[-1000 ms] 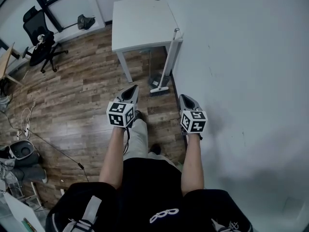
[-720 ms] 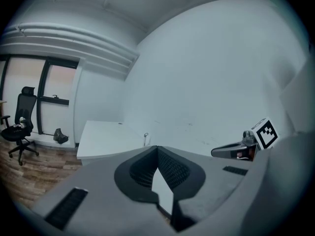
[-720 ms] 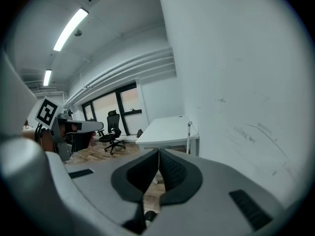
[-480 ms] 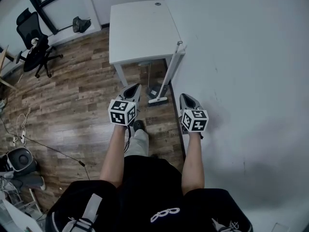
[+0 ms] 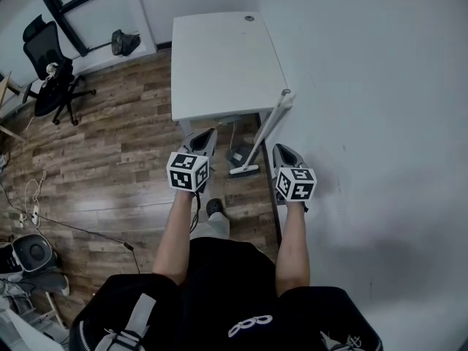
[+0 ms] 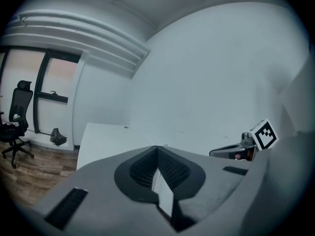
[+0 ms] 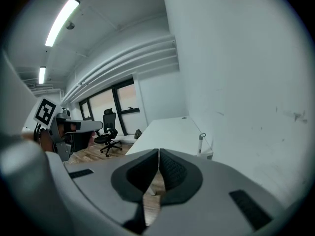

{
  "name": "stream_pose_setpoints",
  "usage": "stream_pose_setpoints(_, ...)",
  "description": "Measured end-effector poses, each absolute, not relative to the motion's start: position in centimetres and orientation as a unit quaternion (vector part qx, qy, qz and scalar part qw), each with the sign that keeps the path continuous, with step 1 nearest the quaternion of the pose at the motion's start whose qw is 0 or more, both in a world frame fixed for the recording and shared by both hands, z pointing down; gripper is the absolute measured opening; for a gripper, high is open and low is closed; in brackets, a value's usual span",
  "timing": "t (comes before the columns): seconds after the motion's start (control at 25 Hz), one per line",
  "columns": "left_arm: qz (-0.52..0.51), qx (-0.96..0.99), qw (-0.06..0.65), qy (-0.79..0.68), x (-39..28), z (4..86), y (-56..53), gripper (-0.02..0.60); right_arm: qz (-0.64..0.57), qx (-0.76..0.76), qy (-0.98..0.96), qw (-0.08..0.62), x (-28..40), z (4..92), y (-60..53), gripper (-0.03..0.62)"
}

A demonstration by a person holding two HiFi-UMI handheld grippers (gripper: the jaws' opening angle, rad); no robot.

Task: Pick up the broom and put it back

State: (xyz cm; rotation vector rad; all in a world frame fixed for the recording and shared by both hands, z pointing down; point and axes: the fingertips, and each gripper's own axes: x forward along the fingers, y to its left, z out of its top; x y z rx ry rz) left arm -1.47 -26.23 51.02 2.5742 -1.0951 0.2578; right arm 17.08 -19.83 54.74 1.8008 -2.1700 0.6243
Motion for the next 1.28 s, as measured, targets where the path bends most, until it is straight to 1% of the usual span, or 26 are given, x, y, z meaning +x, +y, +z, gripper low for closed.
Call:
stream_pose_setpoints(0.24, 0.105, 0.905, 0.156, -0.382, -2.2, 51.9, -30.4, 0.011, 0.223, 0.621, -0.741, 0.126, 16.6, 56.2, -24.2, 0.025)
stream_pose_setpoints(0.52, 0.114, 0.902, 0.164, -0.382, -2.5, 52.6, -32.9, 0.011, 0.231, 0.621, -0.737, 0.131, 16.7, 57.0, -27.0, 0.025)
stream_pose_setpoints(1.28, 0.129, 0.908, 0.174, -0.358, 2.2, 55.9, -36.8, 0.011, 0.233, 0.641, -0.721, 0.117, 22.0, 57.6, -33.8, 0.028)
